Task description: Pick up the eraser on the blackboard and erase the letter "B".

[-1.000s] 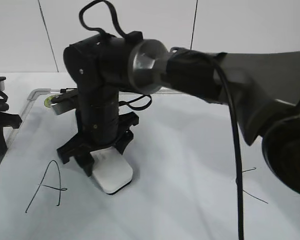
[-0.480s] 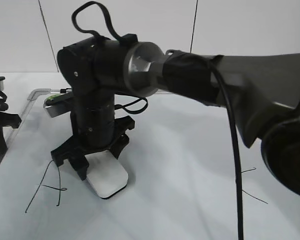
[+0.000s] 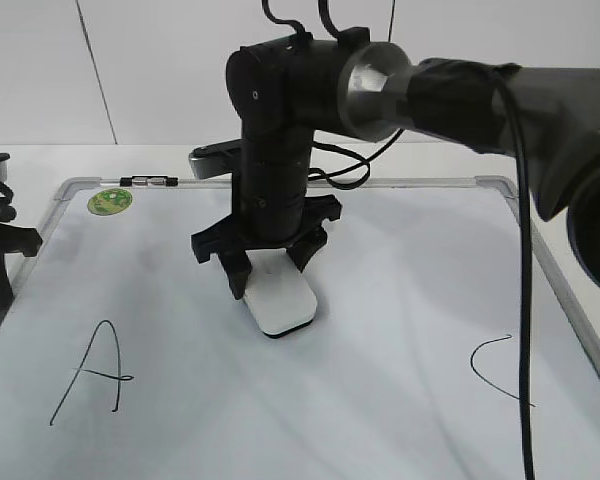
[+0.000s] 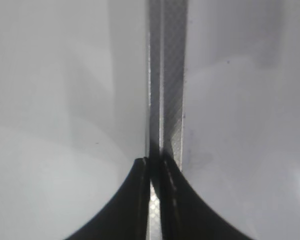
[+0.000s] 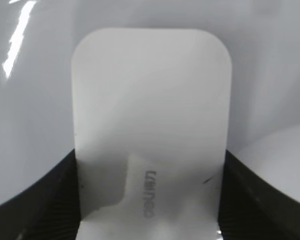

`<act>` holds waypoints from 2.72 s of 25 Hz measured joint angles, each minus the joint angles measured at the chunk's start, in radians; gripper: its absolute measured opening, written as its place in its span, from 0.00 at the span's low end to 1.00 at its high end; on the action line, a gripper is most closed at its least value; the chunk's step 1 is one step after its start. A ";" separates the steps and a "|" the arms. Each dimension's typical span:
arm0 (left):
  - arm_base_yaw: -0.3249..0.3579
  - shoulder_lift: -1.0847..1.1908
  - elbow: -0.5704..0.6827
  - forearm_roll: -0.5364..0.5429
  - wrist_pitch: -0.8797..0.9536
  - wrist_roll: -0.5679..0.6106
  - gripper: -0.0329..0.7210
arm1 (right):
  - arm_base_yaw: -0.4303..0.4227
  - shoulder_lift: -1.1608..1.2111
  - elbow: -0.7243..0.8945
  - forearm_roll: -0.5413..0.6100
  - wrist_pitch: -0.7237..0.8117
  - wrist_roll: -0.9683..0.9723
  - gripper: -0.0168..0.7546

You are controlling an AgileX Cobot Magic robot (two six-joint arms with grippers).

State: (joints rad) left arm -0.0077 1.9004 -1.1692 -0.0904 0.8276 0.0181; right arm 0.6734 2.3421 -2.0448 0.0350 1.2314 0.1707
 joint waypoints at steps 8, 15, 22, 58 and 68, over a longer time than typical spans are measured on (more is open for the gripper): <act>0.001 0.000 0.000 0.000 0.000 0.000 0.06 | -0.028 -0.105 0.068 0.004 -0.001 0.000 0.71; 0.001 0.000 0.000 0.000 0.000 0.000 0.06 | -0.143 -0.255 0.251 0.004 -0.002 0.000 0.71; 0.002 0.000 0.000 0.000 0.000 0.000 0.06 | -0.298 -0.421 0.478 0.004 -0.004 0.000 0.71; 0.002 0.000 0.000 -0.004 0.004 0.002 0.06 | -0.576 -0.409 0.625 -0.026 -0.138 -0.112 0.71; 0.002 0.000 0.000 -0.004 0.004 0.002 0.06 | -0.576 -0.406 0.625 -0.024 -0.162 -0.114 0.71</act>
State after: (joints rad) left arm -0.0056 1.9004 -1.1692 -0.0945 0.8314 0.0201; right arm 0.0976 1.9361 -1.4197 0.0108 1.0689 0.0568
